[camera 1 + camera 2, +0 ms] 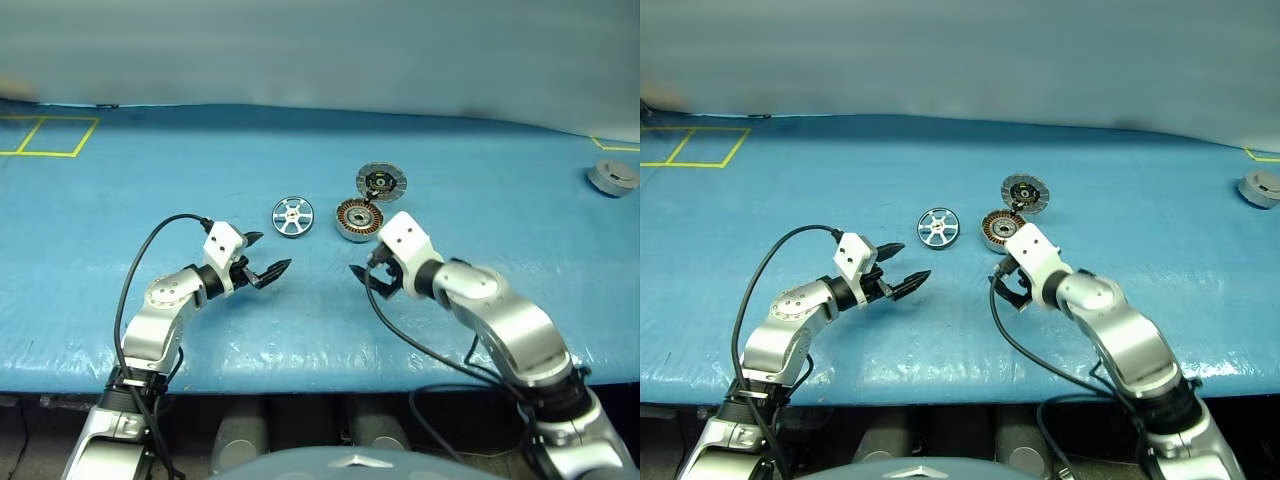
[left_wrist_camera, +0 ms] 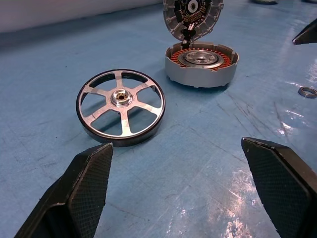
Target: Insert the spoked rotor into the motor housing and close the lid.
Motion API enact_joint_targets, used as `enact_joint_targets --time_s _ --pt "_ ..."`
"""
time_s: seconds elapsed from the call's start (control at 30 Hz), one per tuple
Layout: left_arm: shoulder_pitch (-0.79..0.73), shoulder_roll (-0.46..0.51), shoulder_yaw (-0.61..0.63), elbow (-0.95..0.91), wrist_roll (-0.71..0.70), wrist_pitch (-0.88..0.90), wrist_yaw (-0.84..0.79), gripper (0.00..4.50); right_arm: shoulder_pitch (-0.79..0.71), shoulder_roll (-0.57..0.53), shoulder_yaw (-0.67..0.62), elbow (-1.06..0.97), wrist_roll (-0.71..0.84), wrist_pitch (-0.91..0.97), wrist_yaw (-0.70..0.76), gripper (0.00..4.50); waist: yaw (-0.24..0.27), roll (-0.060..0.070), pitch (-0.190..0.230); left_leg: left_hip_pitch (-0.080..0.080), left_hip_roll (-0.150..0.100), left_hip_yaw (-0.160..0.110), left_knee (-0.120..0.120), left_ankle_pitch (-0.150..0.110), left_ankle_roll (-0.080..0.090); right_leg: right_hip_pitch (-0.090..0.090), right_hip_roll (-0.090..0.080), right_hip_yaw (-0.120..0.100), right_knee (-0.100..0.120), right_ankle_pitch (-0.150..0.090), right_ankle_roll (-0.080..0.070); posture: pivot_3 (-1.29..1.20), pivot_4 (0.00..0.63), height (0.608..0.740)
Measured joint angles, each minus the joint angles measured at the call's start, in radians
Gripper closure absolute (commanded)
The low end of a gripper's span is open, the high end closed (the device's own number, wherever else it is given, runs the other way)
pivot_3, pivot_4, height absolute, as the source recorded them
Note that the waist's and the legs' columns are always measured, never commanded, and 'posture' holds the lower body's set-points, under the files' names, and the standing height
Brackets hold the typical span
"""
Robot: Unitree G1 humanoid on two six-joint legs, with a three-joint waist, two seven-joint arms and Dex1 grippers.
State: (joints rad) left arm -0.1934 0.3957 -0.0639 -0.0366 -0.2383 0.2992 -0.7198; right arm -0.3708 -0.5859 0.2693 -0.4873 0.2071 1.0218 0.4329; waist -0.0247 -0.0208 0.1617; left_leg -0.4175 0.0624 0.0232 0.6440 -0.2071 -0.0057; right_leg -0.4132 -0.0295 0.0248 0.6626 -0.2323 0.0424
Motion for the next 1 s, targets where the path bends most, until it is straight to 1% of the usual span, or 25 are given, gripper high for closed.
enact_joint_targets --time_s 0.03,0.07,0.13,0.2,0.33,0.47,0.6,0.73,1.0 --pt "0.013 -0.001 -0.001 -0.005 0.000 -0.001 0.002 0.00 -0.081 -0.027 0.055 0.059 -0.015 0.012 0.035 0.06 0.000 0.000 0.000 0.000 0.000 0.000 0.000 0.000 0.001 0.000 0.000 0.000 0.000 0.000 0.000 0.00 0.150 0.740" --pt "0.020 -0.004 -0.006 -0.009 0.000 -0.001 0.004 0.00 -0.129 -0.040 0.080 0.097 -0.027 0.013 0.061 0.06 0.001 0.000 0.000 -0.001 0.000 0.000 0.000 0.000 0.001 -0.001 0.000 0.000 0.000 0.000 0.000 0.00 0.150 0.740" --pt "0.038 -0.005 -0.008 -0.014 0.000 -0.001 0.010 0.00 -0.228 -0.040 0.134 0.187 -0.042 0.004 0.113 0.06 0.001 0.000 0.000 -0.002 0.000 0.000 0.000 -0.001 0.002 -0.002 0.001 0.000 -0.001 0.001 -0.002 0.00 0.150 0.740" --pt "0.055 -0.010 -0.014 -0.032 0.001 -0.001 0.017 0.00 -0.327 -0.023 0.191 0.313 -0.073 -0.055 0.166 0.06 0.000 0.000 0.000 -0.003 0.000 0.000 0.000 -0.002 0.004 -0.002 0.001 0.000 -0.001 0.003 -0.003 0.00 0.150 0.740" --pt "0.080 -0.010 -0.023 -0.059 0.002 -0.002 0.028 0.00 -0.442 0.047 0.262 0.570 -0.143 -0.188 0.226 0.06 0.001 0.000 0.000 -0.005 0.000 0.000 0.001 -0.003 0.004 -0.003 0.001 0.000 -0.002 0.006 0.001 0.00 0.150 0.740" --pt "0.113 -0.010 -0.021 -0.086 0.001 -0.002 0.045 0.00 -0.501 0.095 0.276 0.740 -0.186 -0.277 0.276 0.06 0.004 0.000 0.000 -0.011 0.000 0.000 0.003 -0.003 0.004 -0.007 0.001 0.000 -0.002 0.008 0.004 0.00 0.150 0.740" --pt "0.135 -0.011 -0.021 -0.099 0.000 -0.002 0.061 0.00 -0.520 0.110 0.276 0.837 -0.235 -0.338 0.311 0.06 0.006 0.001 0.000 -0.013 0.000 0.000 0.003 -0.003 0.004 -0.010 0.001 0.000 -0.002 0.009 0.004 0.00 0.150 0.740" --pt "0.138 -0.012 -0.021 -0.100 -0.001 -0.002 0.067 0.00 -0.519 0.110 0.274 0.870 -0.265 -0.359 0.337 0.06 0.004 0.001 0.000 -0.014 0.000 0.000 0.003 -0.003 0.004 -0.011 0.001 0.001 -0.001 0.009 0.004 0.00 0.150 0.740" --pt "0.122 -0.018 -0.021 -0.099 -0.008 -0.002 0.067 0.00 -0.496 0.085 0.259 0.834 -0.291 -0.356 0.384 0.06 0.005 0.001 0.000 -0.014 0.000 0.000 0.003 -0.003 0.004 -0.011 0.001 0.001 -0.001 0.009 0.004 0.00 0.150 0.740"
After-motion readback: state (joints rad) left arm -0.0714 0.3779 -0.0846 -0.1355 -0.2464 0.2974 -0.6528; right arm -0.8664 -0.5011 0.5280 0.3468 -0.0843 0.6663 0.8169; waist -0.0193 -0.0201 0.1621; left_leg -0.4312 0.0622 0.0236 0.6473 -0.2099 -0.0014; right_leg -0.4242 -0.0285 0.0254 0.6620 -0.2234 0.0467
